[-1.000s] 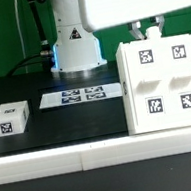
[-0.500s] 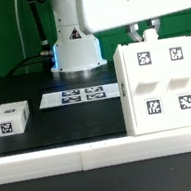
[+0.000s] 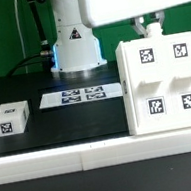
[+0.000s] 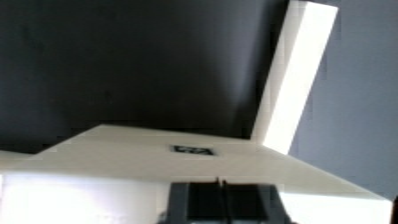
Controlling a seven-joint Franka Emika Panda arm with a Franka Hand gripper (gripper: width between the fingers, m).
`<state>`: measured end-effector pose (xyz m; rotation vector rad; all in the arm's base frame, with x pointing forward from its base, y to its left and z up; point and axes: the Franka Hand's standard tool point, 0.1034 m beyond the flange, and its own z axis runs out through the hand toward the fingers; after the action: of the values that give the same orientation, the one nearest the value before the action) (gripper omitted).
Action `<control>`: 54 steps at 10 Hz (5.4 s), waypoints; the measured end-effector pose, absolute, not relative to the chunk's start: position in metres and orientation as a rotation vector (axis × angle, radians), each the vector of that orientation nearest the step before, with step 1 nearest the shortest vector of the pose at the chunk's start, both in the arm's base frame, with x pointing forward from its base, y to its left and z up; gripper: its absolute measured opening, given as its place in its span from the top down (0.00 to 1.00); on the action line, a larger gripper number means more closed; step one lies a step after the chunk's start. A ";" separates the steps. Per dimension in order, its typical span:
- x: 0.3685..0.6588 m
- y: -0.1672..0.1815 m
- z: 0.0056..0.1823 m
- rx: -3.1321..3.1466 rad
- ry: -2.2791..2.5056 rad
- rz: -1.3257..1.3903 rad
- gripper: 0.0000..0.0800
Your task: Assemble cabinet
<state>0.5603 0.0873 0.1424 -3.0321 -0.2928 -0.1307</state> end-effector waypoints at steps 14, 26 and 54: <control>0.557 0.091 0.149 -3.035 -0.274 -0.078 1.00; 0.551 0.085 0.137 -3.045 -0.246 -0.110 0.39; 0.441 -0.158 0.065 -3.112 0.109 -0.052 0.00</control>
Offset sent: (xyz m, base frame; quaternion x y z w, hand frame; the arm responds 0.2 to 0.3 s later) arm 0.0000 0.0000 0.0000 0.0000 0.0000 0.0000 1.0000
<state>0.4411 -0.1580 0.0648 -3.1124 0.1094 -0.0516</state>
